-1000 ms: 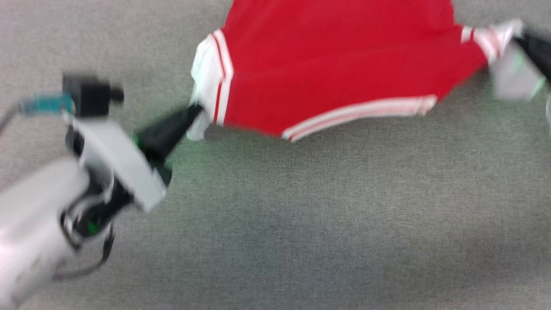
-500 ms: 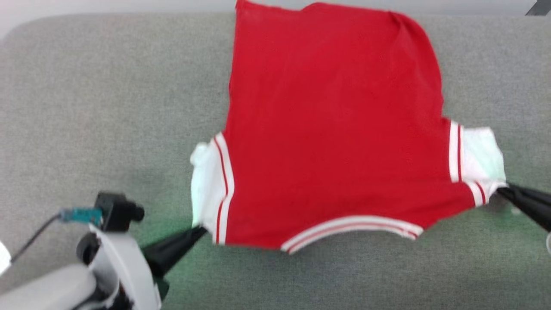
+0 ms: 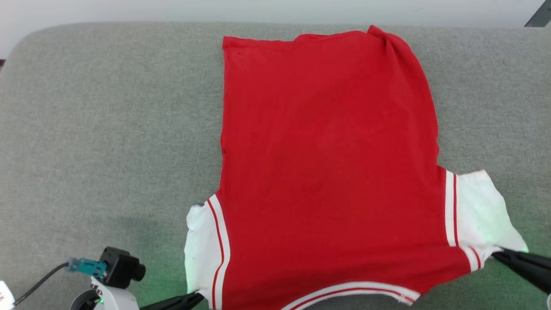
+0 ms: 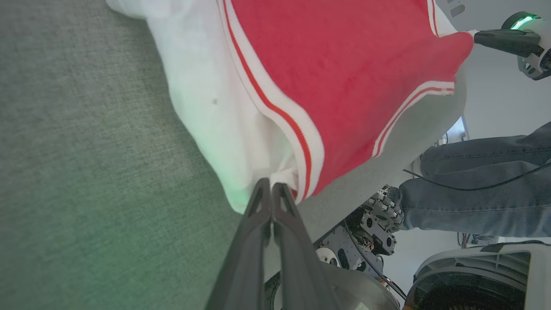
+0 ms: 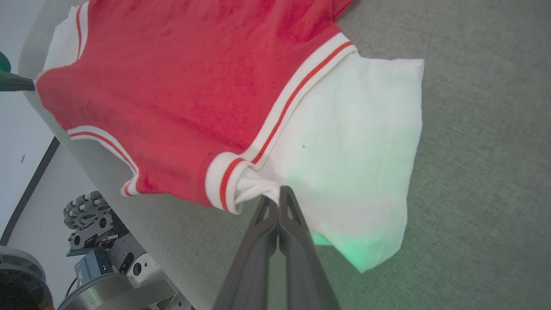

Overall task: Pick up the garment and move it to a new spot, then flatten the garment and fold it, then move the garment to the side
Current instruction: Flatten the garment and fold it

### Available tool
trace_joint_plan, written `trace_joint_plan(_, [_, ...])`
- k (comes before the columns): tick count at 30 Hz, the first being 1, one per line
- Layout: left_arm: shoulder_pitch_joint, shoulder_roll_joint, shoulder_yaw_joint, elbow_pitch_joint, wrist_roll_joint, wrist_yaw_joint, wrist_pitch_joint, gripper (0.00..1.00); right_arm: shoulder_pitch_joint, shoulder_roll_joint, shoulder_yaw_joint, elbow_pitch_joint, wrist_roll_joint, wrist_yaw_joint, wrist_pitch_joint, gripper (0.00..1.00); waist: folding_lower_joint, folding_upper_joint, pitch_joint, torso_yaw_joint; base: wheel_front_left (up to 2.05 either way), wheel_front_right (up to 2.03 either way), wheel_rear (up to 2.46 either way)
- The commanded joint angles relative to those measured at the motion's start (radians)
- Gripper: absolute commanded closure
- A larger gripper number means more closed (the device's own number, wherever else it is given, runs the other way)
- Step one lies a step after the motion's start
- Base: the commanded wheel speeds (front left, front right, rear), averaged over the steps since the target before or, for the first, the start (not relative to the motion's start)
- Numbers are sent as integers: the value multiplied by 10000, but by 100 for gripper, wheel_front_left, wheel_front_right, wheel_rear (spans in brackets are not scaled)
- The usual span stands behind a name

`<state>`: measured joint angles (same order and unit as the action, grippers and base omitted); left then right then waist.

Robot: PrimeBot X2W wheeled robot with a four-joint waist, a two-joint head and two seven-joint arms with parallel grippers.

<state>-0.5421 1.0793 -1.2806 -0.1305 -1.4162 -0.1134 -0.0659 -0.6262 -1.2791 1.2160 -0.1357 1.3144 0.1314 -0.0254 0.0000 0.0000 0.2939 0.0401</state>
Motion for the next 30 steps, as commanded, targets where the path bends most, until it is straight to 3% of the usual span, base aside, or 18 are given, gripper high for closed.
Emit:
trace_joint_plan(1, [148,68,23,-76,51,111,-24,100,284,-124,-98,-134,11,-15,49,100,0,0,28,30,0,0,0])
trace_joint_plan(8, [-47,-362,51,338,382,427,69,100,817,321,-383,-330,-338,-15,472,100,0,0,147,-3,0,0,0])
trace_joint_plan(27, [113,-2466,141,3105,602,139,-552,100,1539,3078,-1164,2015,-2629,-28,1572,100,0,0,224,-186,0,0,0])
trace_joint_plan(28, [149,-2505,135,3176,599,121,-578,100,1516,3152,-1328,2045,-2715,-28,1468,88,0,0,201,-224,0,0,0])
trace_joint_plan(29, [180,-2534,120,3220,575,93,-596,100,1499,3158,-1507,2057,-2819,-29,1368,60,0,0,174,-260,0,0,0])
trace_joint_plan(30, [221,-2555,115,3250,550,72,-647,100,1516,3090,-1676,2030,-2917,-29,1322,20,0,0,139,-297,0,0,0])
